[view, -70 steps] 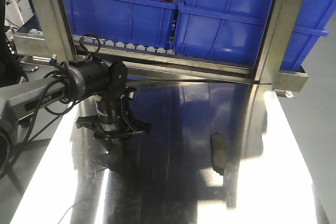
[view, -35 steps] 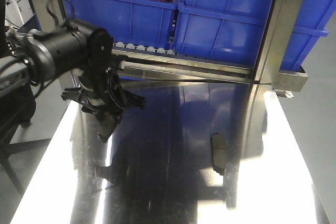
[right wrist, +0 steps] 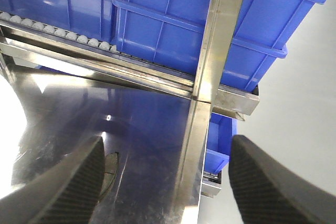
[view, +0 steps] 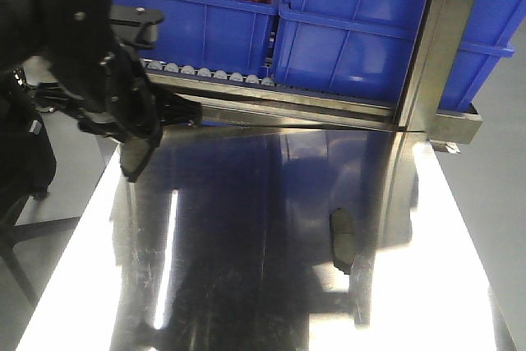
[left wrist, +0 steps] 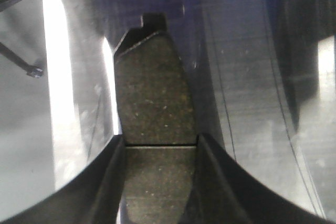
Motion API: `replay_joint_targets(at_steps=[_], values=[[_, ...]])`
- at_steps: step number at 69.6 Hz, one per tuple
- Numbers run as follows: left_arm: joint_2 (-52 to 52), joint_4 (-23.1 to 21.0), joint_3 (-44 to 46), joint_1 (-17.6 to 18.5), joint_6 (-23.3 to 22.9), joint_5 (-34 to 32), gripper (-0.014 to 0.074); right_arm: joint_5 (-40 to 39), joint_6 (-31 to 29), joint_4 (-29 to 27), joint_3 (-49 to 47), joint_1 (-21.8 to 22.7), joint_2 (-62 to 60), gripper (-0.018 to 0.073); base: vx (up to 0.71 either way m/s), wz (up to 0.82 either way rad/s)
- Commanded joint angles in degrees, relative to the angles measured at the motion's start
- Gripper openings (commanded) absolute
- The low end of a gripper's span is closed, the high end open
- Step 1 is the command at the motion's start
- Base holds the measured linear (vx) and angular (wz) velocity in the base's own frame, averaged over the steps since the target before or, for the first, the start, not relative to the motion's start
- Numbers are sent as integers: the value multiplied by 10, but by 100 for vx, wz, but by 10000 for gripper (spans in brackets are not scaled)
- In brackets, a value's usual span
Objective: Move and align brake pads A on conveyor
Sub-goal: 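Lift the brake pad with the left gripper and raise it away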
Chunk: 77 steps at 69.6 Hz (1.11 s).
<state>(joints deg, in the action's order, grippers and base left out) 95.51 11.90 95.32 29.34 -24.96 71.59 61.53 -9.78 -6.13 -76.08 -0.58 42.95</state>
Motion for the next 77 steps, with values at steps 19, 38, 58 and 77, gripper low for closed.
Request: replay_joint_targets(at_steps=[19,38,58,77], values=[[-194,22,-146,4,-44,-83,-8,-38,-6,0,-12,1,1,477,0,0],[-313,22,-248,4,-46,-126,-8,-38,-6,0,-12,1,1,477,0,0],[-393,21,-298,4,-53,-137,-8,-38,-6,0,-12,1,1,477,0,0],[-398,21,-299,4,-53,-133,-8,-38,-6,0,-12,1,1,477,0,0]])
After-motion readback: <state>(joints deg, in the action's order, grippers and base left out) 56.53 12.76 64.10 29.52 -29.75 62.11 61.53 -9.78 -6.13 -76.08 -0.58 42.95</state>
